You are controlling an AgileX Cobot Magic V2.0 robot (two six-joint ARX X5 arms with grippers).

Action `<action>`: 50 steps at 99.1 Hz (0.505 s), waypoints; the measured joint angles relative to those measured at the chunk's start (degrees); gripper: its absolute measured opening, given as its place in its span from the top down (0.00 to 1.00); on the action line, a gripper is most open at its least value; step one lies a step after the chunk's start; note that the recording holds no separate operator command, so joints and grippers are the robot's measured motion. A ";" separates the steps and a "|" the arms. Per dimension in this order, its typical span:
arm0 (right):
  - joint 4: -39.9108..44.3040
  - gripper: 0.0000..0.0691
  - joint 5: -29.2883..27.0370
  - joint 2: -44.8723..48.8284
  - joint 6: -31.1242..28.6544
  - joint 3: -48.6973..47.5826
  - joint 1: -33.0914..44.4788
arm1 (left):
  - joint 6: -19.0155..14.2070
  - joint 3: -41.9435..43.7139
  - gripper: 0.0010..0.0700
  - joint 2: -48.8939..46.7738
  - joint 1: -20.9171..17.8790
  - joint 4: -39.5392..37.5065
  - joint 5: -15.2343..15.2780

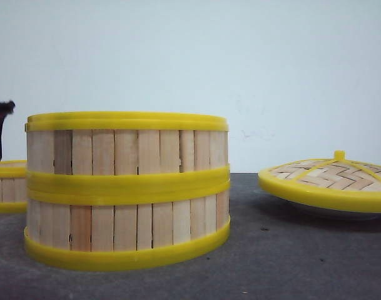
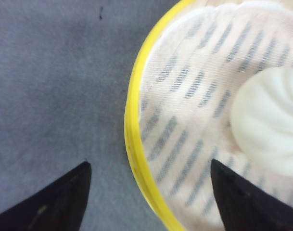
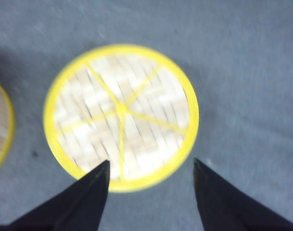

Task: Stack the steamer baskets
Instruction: 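Grasp the rim of the remaining bun basket with the left gripper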

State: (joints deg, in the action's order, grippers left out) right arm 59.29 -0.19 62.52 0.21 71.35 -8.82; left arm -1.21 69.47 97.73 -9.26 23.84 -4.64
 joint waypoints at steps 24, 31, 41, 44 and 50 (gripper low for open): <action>0.20 0.52 0.13 -3.87 -0.26 -7.02 0.57 | -1.01 0.13 0.51 4.61 0.00 -2.32 0.00; -0.24 0.52 0.13 -4.50 -0.44 -7.02 0.57 | -1.01 0.13 0.64 5.22 0.02 -2.69 0.00; -0.31 0.52 0.13 -4.83 -0.46 -7.02 0.57 | -1.64 0.15 0.86 5.40 0.13 -3.50 0.39; -0.31 0.52 0.13 -4.79 -0.46 -7.02 0.57 | -1.64 0.20 0.89 5.40 0.09 -3.82 0.33; -0.31 0.52 0.13 -4.74 -0.46 -7.02 0.57 | -1.53 0.22 0.94 5.40 0.02 -4.37 0.17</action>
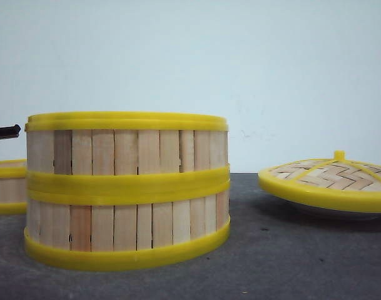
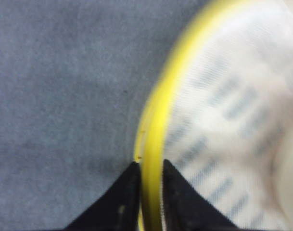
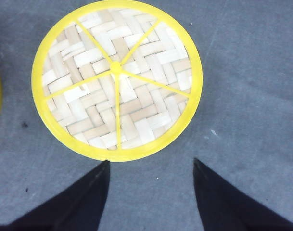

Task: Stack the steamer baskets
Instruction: 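Grasp the rim of the remaining bun basket with the left gripper, then lift the basket with the left gripper and carry it over the stack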

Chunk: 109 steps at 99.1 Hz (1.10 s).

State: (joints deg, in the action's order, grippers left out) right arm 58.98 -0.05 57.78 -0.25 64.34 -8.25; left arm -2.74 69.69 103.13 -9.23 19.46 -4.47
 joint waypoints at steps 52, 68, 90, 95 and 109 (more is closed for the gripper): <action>1.33 0.52 1.81 -0.15 -0.17 0.00 0.02 | 1.29 13.73 0.97 0.46 -0.04 9.92 -1.51; 1.33 0.52 1.97 -0.17 -0.17 0.00 0.02 | 1.90 23.39 0.97 0.46 -0.02 17.20 -4.42; 0.98 0.52 1.99 -0.17 -0.15 0.00 0.02 | 3.21 31.54 0.97 -0.85 0.52 28.57 -12.46; 0.59 0.52 1.99 -0.17 -0.13 0.00 0.02 | 3.45 31.54 0.97 -2.43 1.20 30.42 -12.66; 0.22 0.52 3.34 -0.17 -0.04 0.00 0.02 | 5.22 31.54 0.97 -8.83 4.09 35.21 -12.72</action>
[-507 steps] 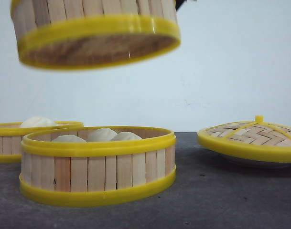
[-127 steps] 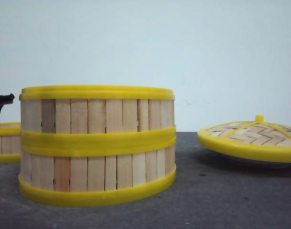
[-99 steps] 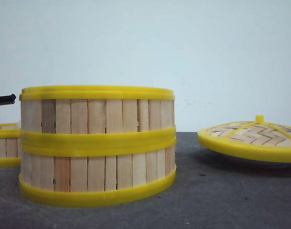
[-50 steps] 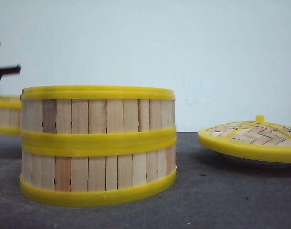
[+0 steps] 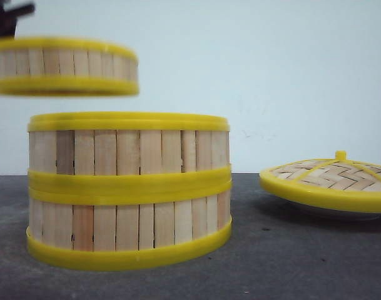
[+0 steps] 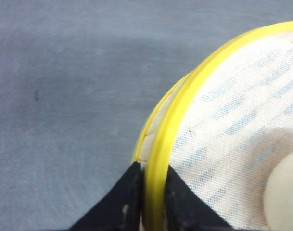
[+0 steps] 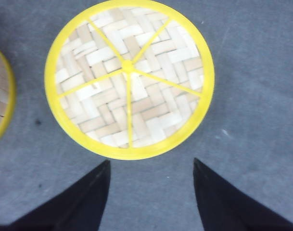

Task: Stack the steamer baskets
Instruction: 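Lift the basket with the left gripper and carry it over the stack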

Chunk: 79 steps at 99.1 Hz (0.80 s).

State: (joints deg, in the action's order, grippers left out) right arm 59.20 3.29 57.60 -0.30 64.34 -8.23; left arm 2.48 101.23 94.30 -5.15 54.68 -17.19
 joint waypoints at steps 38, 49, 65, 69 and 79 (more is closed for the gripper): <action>-0.26 0.52 2.75 -0.04 0.52 0.00 0.00 | 1.62 -7.54 0.97 -18.43 8.24 3.26 -0.59; -0.26 0.52 2.78 -0.04 0.55 0.00 0.00 | 1.92 -12.63 0.97 -23.41 9.27 3.32 -0.59; -0.28 0.52 2.78 -0.04 0.55 0.00 0.00 | 2.03 -19.32 0.97 -28.94 9.86 1.66 -0.57; -0.28 0.52 2.78 -0.04 0.55 0.00 0.00 | 2.01 -20.72 0.97 -29.59 10.14 1.18 -0.55; -0.28 0.52 2.78 -0.04 0.55 0.00 0.00 | 1.99 -24.20 0.97 -29.97 11.45 0.24 -0.52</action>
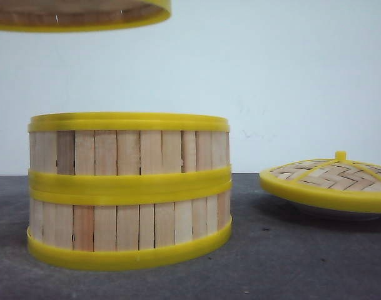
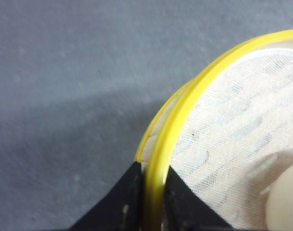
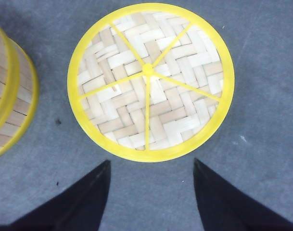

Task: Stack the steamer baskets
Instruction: 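Lift the basket with the left gripper and carry it over the stack, then lower the basket onto the two-basket stack and open the left gripper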

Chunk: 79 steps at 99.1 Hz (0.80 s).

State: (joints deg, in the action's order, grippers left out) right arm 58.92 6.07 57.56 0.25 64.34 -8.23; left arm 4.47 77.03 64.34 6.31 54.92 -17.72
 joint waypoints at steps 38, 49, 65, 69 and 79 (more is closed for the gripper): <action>-0.02 0.52 0.00 0.00 0.02 0.00 0.00 | -3.80 -8.59 0.97 3.76 5.16 -13.03 0.02; -0.04 0.52 0.00 0.00 0.02 0.00 0.00 | -4.09 -8.59 0.97 7.06 6.38 -13.35 0.02; -0.07 0.52 0.00 0.00 0.02 0.00 0.00 | -4.09 -8.59 0.97 12.24 7.52 -14.45 0.37; -0.07 0.52 0.00 0.00 0.02 0.00 0.00 | -4.09 -8.59 0.97 13.18 7.80 -14.86 0.72; -0.07 0.52 0.00 0.00 0.02 0.00 0.00 | -4.22 -8.59 0.97 14.84 8.11 -17.00 1.31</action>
State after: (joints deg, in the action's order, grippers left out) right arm 58.85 6.07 57.56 0.27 64.34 -8.23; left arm 0.25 68.44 79.18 14.41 37.91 -16.40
